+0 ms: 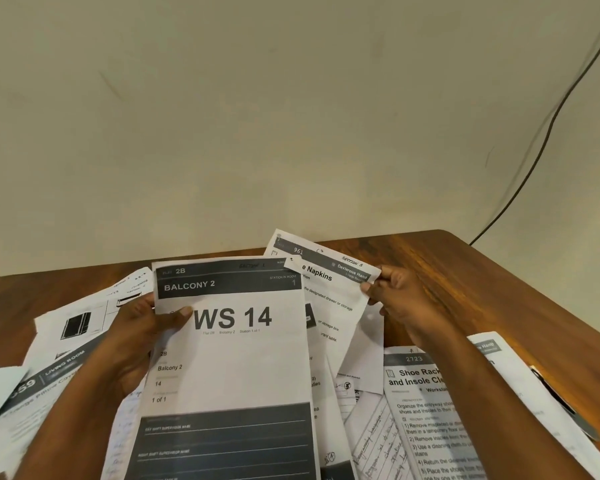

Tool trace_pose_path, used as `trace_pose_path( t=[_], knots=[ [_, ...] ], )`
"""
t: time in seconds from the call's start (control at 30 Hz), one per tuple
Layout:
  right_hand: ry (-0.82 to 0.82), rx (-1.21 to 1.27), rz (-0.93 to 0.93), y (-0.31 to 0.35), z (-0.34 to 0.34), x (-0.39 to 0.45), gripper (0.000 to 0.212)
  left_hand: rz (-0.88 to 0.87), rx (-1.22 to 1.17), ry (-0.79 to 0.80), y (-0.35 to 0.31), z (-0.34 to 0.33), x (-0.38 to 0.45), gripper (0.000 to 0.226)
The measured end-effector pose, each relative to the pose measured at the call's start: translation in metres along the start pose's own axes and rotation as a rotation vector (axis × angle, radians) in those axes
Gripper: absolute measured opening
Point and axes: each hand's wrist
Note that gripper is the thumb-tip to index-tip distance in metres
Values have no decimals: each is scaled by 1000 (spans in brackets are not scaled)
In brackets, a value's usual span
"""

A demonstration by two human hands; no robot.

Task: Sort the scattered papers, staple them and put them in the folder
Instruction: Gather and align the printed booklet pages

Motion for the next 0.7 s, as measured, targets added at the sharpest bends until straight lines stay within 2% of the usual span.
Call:
trace_pose_path(
  t=[0.23,0.33,0.37,0.47,0.57,0.7],
  knots=[
    [2,7,40,6,5,2,19,5,-22,-1,-1,2,1,44],
    [-77,37,75,7,9,6,24,-5,-19,-18,-3,4,-1,52],
    [-147,53,93,11,10,6,27,-8,-17,-25,-3,4,-2,51],
    [-463,142,199,26,18,7,26,-22,-29,-34,-5,8,-2,29],
    [-775,235,314,38,33,9,23,-23,-53,-34,-6,14,0,26],
    [-1011,327,412,45,45,11,20,-36,-78,-17,-7,13,-1,25]
  ],
)
Point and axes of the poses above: each hand's wrist, its own x-axis towards the middle knuckle, its own z-axis out of the back of the hand, y = z × x, and after that the axes turned 8 degrees about z, right-handed
